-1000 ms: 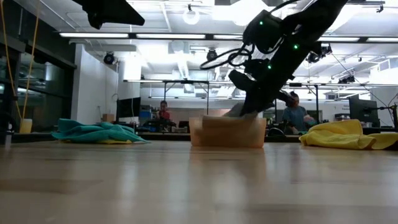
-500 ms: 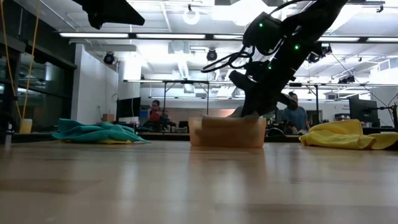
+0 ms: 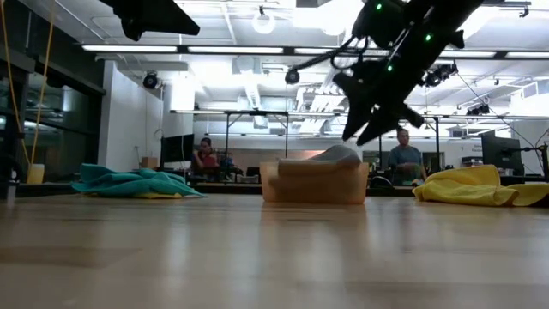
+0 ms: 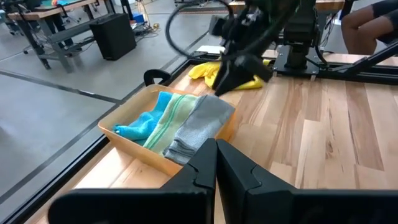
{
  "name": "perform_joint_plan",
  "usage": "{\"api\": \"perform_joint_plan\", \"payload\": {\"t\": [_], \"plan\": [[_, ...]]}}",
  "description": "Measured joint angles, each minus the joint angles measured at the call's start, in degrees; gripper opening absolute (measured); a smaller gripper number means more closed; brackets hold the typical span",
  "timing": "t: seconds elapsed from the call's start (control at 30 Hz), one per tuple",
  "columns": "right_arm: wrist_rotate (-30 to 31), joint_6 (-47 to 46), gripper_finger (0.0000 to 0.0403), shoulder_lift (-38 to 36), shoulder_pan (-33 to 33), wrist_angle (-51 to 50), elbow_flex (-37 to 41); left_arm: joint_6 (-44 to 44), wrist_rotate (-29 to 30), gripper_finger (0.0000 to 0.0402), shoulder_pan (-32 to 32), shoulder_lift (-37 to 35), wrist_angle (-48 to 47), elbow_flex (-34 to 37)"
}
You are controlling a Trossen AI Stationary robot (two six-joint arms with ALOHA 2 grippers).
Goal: Fold microfiber towels
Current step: Put the folded gray microfiber cloth into the orange bin
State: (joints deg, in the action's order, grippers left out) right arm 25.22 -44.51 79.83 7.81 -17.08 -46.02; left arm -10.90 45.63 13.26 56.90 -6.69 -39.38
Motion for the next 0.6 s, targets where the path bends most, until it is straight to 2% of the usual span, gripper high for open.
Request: {"api": "perform_joint_plan", "payload": {"t": [0.1, 0.23, 0.33, 0.43, 0.6], "plan": [[1.0, 0.8, 0.0158, -2.8, 0.0, 0.7, 0.0, 0.0, 0.0, 0.0, 0.0, 0.0, 0.0, 0.0], [-6.2, 3.4, 0.0141, -2.9, 0.0, 4.6, 0.0, 0.0, 0.0, 0.0, 0.0, 0.0, 0.0, 0.0], [-9.1, 3.8, 0.0087, -0.6, 0.0, 5.9, 0.0, 0.0, 0.0, 0.0, 0.0, 0.0, 0.3, 0.0], [-8.7, 5.1, 0.0017, 2.8, 0.0, 7.7, 0.0, 0.0, 0.0, 0.0, 0.0, 0.0, 0.5, 0.0], [-6.0, 4.5, 0.0024, 8.7, 1.5, 10.6, 0.0, 0.0, 0.0, 0.0, 0.0, 0.0, 0.4, 0.0]]}}
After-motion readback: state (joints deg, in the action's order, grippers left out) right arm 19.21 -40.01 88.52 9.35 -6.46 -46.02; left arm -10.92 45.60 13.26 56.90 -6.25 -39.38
